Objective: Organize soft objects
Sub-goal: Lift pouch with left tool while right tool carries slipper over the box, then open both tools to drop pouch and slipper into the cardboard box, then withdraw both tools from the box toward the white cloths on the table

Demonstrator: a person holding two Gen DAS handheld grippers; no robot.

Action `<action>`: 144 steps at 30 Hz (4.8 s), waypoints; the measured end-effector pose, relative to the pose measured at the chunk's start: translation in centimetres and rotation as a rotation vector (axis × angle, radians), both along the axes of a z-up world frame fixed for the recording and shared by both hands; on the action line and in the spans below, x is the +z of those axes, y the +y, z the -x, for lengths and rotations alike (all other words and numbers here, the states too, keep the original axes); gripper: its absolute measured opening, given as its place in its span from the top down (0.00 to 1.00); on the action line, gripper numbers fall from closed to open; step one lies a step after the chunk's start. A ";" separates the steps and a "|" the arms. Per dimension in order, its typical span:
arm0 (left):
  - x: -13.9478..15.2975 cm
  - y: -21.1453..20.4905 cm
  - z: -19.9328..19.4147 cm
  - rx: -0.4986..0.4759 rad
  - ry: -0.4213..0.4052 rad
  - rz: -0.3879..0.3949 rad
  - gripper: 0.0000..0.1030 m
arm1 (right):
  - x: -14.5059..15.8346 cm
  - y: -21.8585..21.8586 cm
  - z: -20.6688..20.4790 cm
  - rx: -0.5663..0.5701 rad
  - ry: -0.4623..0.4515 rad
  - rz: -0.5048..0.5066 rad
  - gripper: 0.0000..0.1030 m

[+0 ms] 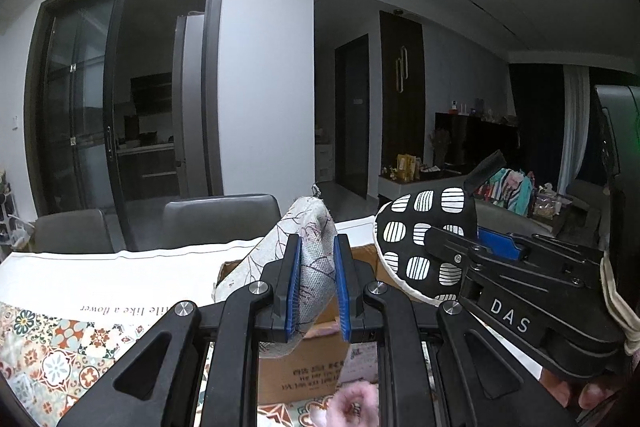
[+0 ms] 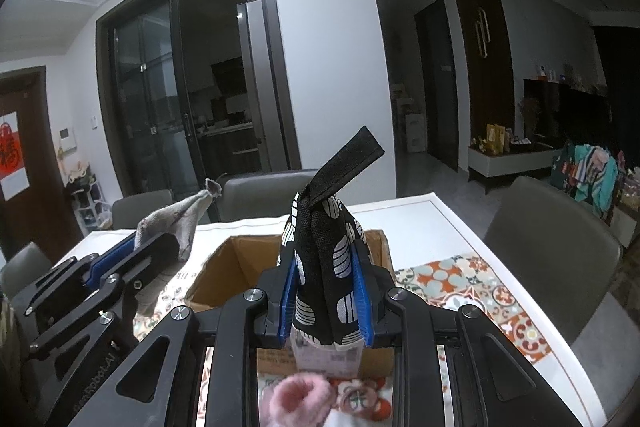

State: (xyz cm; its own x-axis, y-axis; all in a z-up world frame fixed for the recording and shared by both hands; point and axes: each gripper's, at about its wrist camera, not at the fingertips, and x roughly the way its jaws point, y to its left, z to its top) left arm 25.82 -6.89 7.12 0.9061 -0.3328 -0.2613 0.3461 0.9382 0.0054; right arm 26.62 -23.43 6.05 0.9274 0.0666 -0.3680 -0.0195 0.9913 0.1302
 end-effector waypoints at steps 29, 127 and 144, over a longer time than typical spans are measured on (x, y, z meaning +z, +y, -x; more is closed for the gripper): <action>-4.8 -1.8 -9.7 0.003 0.248 -0.058 0.74 | -5.6 0.3 -9.6 0.024 0.214 0.037 0.73; -15.6 2.1 5.0 -0.022 0.455 -0.156 0.56 | -14.9 1.7 6.4 -0.045 0.454 0.031 0.51; -18.1 1.0 1.5 -0.029 0.536 -0.149 0.56 | -17.5 1.6 3.3 -0.008 0.535 0.004 0.51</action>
